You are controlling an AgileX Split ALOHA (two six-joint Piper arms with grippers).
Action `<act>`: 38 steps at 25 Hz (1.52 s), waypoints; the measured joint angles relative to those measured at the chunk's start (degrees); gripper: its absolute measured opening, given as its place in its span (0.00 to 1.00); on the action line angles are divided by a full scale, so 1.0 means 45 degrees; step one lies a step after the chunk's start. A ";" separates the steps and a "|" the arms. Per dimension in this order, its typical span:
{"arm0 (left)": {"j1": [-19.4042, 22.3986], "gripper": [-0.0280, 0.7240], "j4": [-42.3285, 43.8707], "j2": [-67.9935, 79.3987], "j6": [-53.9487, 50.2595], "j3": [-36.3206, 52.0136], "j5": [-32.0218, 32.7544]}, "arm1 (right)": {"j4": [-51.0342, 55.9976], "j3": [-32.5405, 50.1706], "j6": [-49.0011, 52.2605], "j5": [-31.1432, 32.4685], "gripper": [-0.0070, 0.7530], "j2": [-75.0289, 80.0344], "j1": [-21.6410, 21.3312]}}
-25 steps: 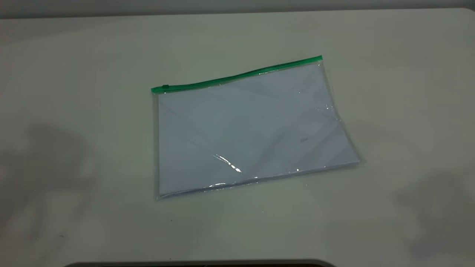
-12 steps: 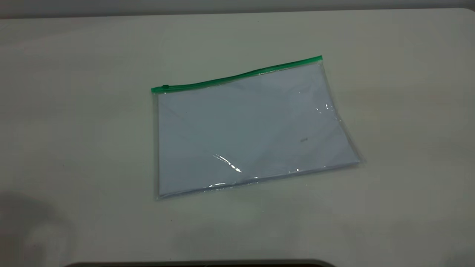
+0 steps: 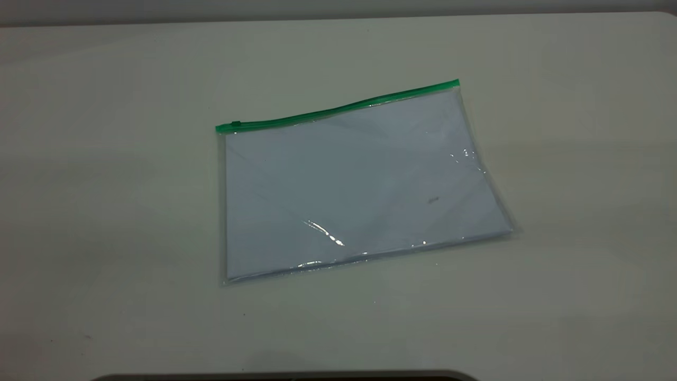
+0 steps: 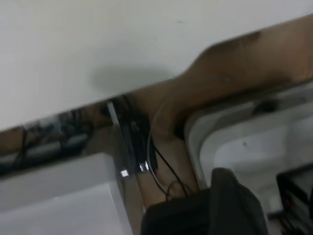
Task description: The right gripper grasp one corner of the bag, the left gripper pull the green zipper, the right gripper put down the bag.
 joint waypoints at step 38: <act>0.1770 0.64 0.0257 -0.8457 -0.0247 0.0037 0.0400 | 0.0141 0.0000 0.0010 0.0482 0.53 -0.7231 -0.0847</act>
